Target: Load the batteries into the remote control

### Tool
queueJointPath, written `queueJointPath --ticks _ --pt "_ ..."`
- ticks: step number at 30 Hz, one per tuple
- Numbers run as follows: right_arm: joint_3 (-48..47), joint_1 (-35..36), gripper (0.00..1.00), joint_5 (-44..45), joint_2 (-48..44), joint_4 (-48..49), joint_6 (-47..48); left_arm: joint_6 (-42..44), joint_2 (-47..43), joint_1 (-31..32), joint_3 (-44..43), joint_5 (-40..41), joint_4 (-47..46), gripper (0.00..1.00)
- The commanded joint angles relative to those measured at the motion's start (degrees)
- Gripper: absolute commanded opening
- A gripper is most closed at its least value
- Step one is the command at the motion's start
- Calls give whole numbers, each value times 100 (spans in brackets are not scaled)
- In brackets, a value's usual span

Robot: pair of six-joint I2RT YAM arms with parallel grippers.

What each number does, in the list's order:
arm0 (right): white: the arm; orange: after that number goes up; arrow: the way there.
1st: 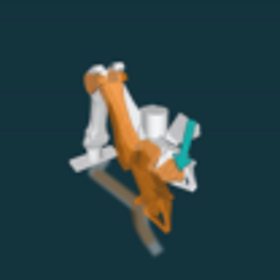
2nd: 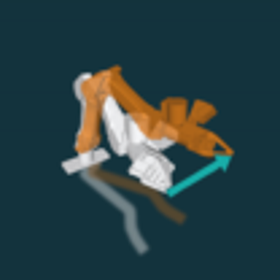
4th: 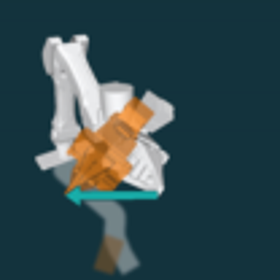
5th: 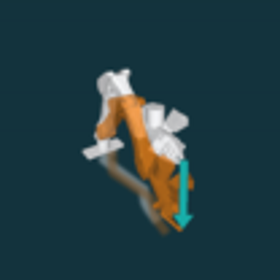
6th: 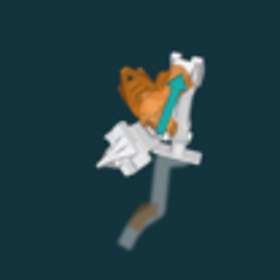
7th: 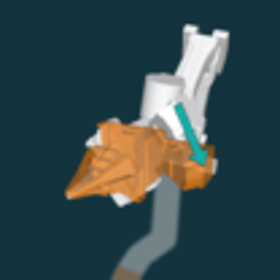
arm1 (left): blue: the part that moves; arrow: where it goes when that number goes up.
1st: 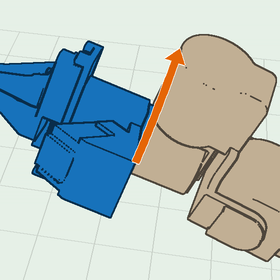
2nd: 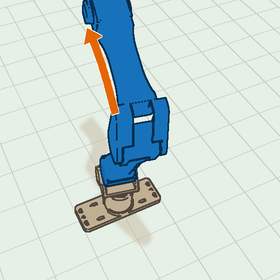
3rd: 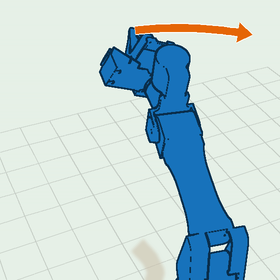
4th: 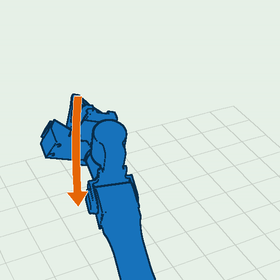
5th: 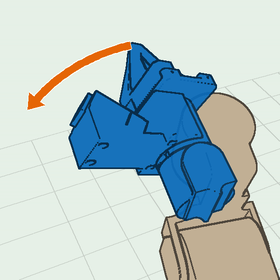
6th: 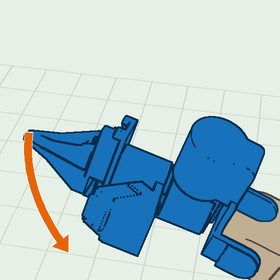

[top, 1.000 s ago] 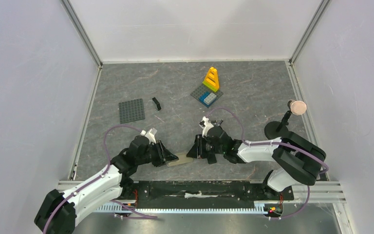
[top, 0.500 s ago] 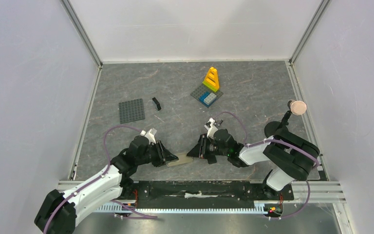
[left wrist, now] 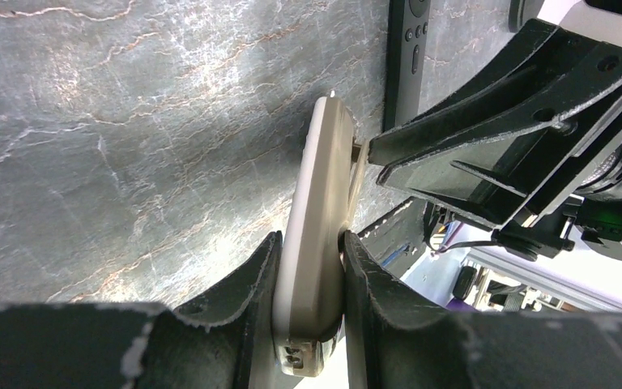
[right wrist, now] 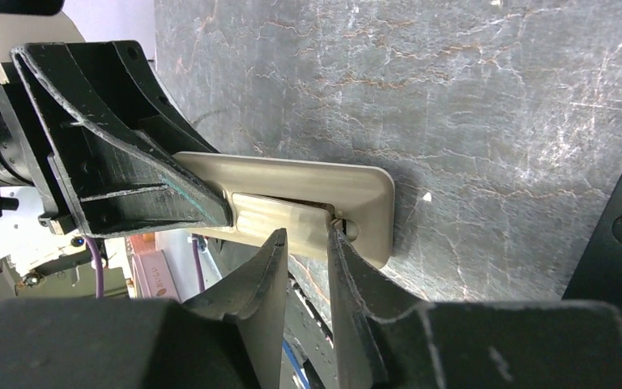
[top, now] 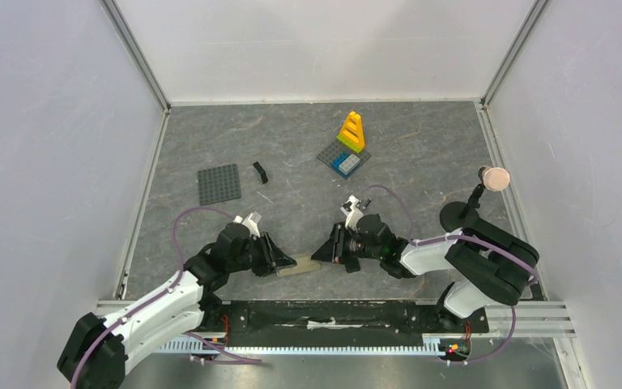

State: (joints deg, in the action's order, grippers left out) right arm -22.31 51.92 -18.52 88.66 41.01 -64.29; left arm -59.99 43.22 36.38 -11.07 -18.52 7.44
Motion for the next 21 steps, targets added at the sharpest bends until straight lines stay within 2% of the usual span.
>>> queueJointPath --ticks 1,4,13,21 --pt "-624 371 25 -1073 -508 1094 -121 276 541 22 189 1128 1022 2" --pt "-672 337 25 -904 -621 775 28 295 621 18 145 1140 1030 2" --pt "-1304 135 32 576 -901 -1631 1160 277 414 18 139 1138 1128 2" --pt "-1647 46 39 1262 -639 -2147 1578 321 428 18 166 1105 1082 2"
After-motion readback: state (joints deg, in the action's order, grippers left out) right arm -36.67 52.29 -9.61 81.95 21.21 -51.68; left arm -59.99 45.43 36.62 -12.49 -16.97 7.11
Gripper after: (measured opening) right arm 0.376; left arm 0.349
